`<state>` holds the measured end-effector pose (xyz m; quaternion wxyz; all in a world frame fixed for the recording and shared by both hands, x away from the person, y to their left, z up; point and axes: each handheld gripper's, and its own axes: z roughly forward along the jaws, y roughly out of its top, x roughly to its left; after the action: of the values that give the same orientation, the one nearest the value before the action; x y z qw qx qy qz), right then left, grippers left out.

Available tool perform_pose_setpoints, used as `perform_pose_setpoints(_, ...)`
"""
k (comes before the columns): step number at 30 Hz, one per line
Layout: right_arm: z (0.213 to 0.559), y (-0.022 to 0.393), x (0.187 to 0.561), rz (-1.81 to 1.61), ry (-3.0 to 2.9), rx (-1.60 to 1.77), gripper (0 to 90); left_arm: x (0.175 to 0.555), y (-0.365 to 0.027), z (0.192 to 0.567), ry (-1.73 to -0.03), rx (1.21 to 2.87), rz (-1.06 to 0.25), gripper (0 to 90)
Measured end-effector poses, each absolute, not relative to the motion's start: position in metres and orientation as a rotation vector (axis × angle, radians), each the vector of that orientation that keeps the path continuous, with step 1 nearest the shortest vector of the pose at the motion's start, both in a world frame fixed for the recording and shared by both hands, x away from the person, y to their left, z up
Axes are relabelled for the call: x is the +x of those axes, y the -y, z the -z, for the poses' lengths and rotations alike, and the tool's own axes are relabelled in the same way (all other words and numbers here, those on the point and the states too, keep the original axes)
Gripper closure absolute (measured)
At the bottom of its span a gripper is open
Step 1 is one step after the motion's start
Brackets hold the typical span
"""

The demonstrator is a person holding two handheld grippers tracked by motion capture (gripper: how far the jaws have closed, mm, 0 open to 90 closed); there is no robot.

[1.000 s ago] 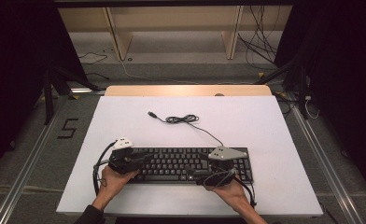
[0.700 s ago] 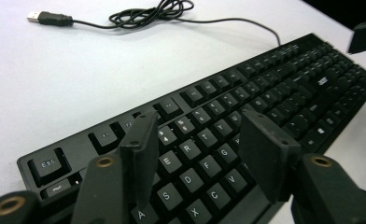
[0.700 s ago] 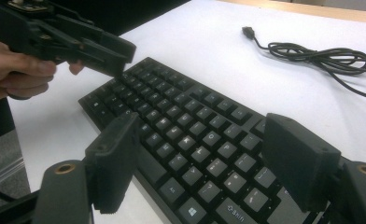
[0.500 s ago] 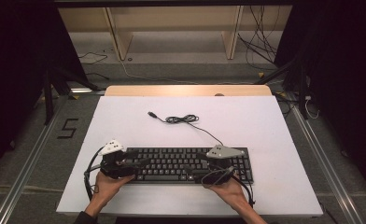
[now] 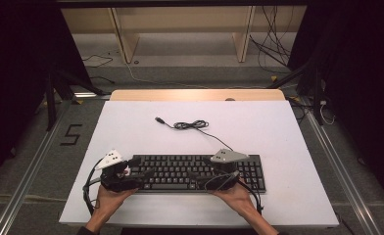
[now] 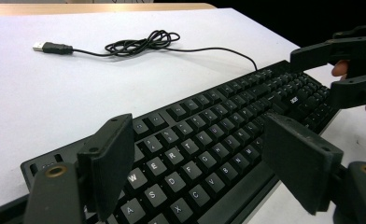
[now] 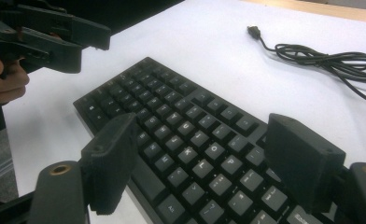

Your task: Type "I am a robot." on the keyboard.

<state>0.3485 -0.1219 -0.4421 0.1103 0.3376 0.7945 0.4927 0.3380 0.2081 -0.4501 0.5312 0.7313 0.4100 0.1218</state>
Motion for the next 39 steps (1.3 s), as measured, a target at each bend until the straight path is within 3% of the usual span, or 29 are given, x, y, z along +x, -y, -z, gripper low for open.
perform_pose_setpoints(7, 0.442, 0.115, 0.354, -1.441, -2.353, 0.971, 32.5, 0.334, -0.209, 0.45, -0.975, 1.737, -0.299, 24.9)
perform_pose_setpoints(14, 0.445, 0.107, 0.362, -1.401, -2.384, 0.976, 44.3, 0.331, -0.21, 0.45, -0.977, 1.731, -0.307, 24.8)
perform_pose_setpoints(22, 0.451, 0.1, 0.372, -1.337, -2.422, 1.012, 72.8, 0.328, -0.211, 0.45, -0.976, 1.726, -0.315, 24.8)
perform_pose_setpoints(28, 0.459, 0.094, 0.38, -1.269, -2.445, 1.033, 87.2, 0.326, -0.21, 0.451, -0.975, 1.727, -0.319, 24.9)
perform_pose_setpoints(39, 0.469, 0.083, 0.386, -1.174, -2.49, 1.049, 90.0, 0.326, -0.21, 0.451, -0.975, 1.726, -0.325, 24.8)
